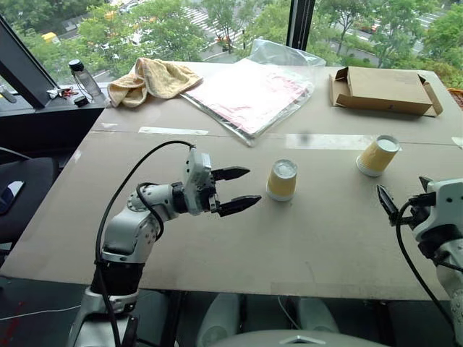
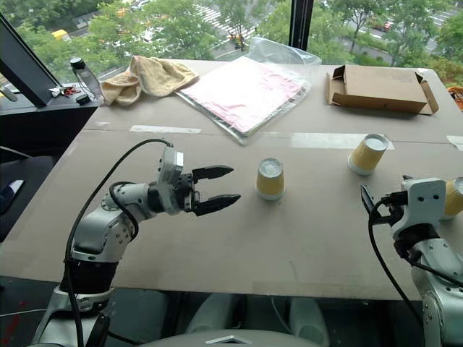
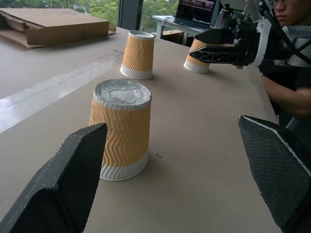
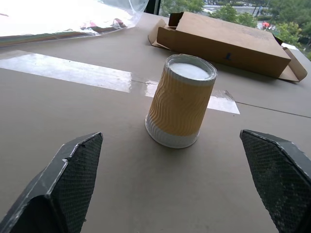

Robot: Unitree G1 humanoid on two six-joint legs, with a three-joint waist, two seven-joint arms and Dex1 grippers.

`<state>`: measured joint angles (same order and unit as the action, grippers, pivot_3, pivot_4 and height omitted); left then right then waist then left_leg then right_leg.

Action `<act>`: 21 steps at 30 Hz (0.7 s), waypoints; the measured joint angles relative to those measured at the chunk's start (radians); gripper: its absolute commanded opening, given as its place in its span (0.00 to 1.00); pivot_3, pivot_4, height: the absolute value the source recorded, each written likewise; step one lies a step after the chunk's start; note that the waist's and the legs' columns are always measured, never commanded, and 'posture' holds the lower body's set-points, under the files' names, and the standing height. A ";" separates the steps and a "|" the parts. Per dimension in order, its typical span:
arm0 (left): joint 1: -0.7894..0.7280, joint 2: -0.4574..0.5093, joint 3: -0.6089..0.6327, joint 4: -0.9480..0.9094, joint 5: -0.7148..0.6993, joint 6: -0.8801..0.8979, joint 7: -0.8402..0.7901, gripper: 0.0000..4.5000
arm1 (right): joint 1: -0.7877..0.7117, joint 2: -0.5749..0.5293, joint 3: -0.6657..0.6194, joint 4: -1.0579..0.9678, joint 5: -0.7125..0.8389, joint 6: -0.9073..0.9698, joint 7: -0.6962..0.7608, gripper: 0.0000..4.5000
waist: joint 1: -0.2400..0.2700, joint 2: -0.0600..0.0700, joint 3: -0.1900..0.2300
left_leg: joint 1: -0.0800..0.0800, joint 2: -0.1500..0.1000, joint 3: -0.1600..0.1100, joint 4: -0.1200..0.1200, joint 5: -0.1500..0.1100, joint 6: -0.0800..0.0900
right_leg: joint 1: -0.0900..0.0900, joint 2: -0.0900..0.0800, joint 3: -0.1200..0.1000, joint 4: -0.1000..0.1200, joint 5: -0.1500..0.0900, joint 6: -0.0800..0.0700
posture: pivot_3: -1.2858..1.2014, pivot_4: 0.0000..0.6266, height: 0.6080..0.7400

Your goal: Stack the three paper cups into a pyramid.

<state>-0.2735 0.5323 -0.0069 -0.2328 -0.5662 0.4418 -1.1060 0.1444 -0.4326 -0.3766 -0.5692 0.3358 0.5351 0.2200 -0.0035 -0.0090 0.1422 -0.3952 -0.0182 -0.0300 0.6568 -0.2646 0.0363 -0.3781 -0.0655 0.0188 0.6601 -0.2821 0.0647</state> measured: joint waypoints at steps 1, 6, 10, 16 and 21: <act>0.009 0.009 0.000 -0.026 -0.011 0.003 -0.005 0.98 | -0.043 -0.002 0.006 0.035 -0.008 0.008 -0.009 1.00 | -0.002 0.000 0.000 | 0.000 0.000 0.000 0.000 0.000 0.000 | 0.000 0.000 0.000 0.000 0.000 0.000 | 0.52 0.24 1.00; 0.022 0.060 0.015 -0.117 -0.116 0.077 -0.026 0.98 | -0.231 -0.003 0.015 0.192 -0.017 0.048 -0.037 1.00 | -0.009 0.001 0.001 | 0.001 0.001 0.000 0.000 0.000 0.000 | 0.000 0.001 0.000 0.002 0.000 0.000 | 0.52 0.24 1.00; 0.052 0.084 0.037 -0.156 -0.167 0.100 -0.026 0.98 | -0.341 -0.016 0.057 0.315 -0.027 0.059 -0.026 1.00 | -0.011 0.002 0.001 | 0.001 0.001 0.000 0.000 0.000 0.000 | 0.000 0.002 0.000 0.001 0.000 0.000 | 0.52 0.24 1.00; 0.089 0.091 0.059 -0.193 -0.205 0.118 0.003 0.98 | -0.467 -0.025 0.095 0.454 -0.045 0.064 -0.005 1.00 | -0.009 0.002 0.001 | 0.001 0.001 0.000 0.000 0.000 0.000 | 0.000 0.002 0.000 0.001 0.000 0.000 | 0.52 0.24 1.00; 0.132 0.098 0.087 -0.222 -0.222 0.118 0.027 1.00 | -0.545 -0.025 0.106 0.599 -0.061 0.022 0.005 0.80 | -0.011 0.002 0.001 | 0.001 0.001 0.001 0.000 0.000 0.000 | 0.000 0.002 0.001 0.001 0.000 0.000 | 0.52 0.24 1.00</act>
<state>-0.1413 0.6303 0.0798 -0.4546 -0.7877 0.5596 -1.0788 -0.4007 -0.4574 -0.2707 0.0293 0.2745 0.5567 0.2254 -0.0149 -0.0068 0.1436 -0.3946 -0.0171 -0.0288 0.6567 -0.2646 0.0365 -0.3786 -0.0637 0.0193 0.6607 -0.2821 0.0648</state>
